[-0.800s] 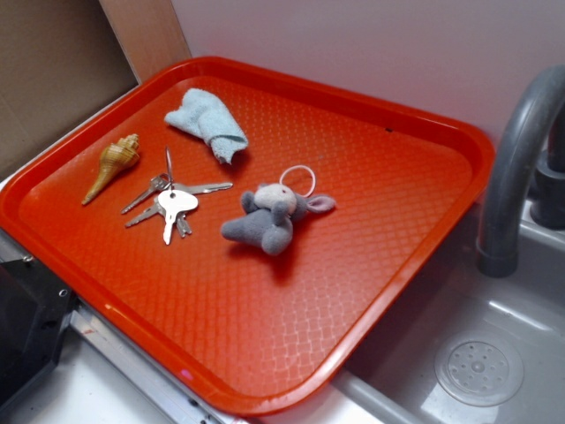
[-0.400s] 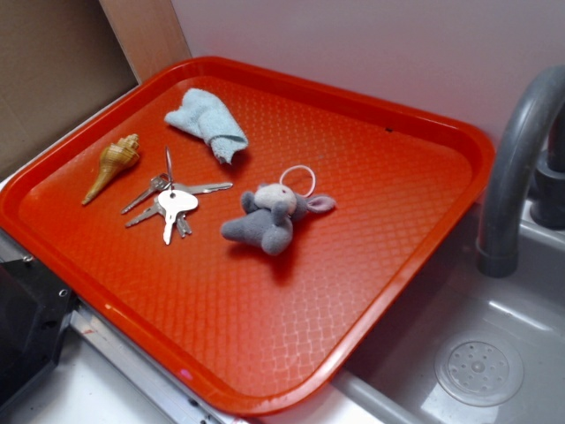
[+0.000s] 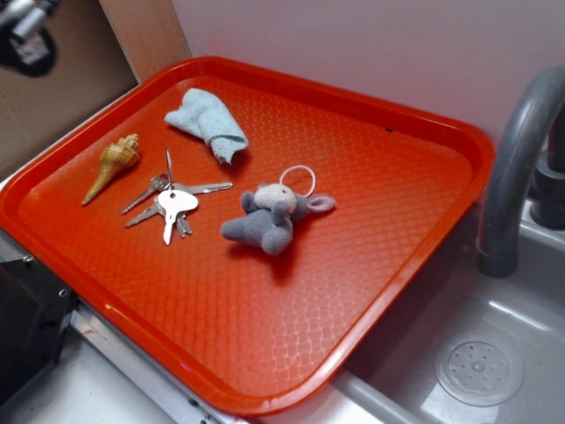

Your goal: Grab the gray animal.

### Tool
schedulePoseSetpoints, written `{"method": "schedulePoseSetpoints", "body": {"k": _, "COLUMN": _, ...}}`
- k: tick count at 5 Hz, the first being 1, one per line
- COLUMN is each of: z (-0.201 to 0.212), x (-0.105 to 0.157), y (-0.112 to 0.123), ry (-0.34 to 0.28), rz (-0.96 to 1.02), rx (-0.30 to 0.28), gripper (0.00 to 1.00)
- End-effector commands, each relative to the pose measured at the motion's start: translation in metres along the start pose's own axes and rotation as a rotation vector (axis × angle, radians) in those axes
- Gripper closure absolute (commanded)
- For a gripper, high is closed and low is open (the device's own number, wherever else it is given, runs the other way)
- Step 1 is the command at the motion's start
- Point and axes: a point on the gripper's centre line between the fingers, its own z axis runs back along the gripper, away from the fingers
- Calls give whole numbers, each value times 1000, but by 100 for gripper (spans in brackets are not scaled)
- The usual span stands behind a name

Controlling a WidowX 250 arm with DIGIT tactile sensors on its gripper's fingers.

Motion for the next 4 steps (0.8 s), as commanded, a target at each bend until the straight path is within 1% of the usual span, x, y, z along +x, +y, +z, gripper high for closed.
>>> {"method": "schedulePoseSetpoints", "body": {"k": 1, "z": -44, "x": 19, "y": -50, "ry": -73, "rz": 91, "rx": -113, "gripper": 0}}
{"method": "schedulePoseSetpoints", "body": {"k": 2, "z": -74, "x": 31, "y": -78, "ry": -56, "rz": 62, "rx": -155, "gripper": 0}}
{"method": "schedulePoseSetpoints", "body": {"k": 3, "z": -98, "x": 50, "y": -81, "ry": -33, "rz": 70, "rx": -136, "gripper": 0}}
{"method": "schedulePoseSetpoints", "body": {"k": 4, "z": -116, "x": 66, "y": -81, "ry": -22, "rz": 65, "rx": -122, "gripper": 0}}
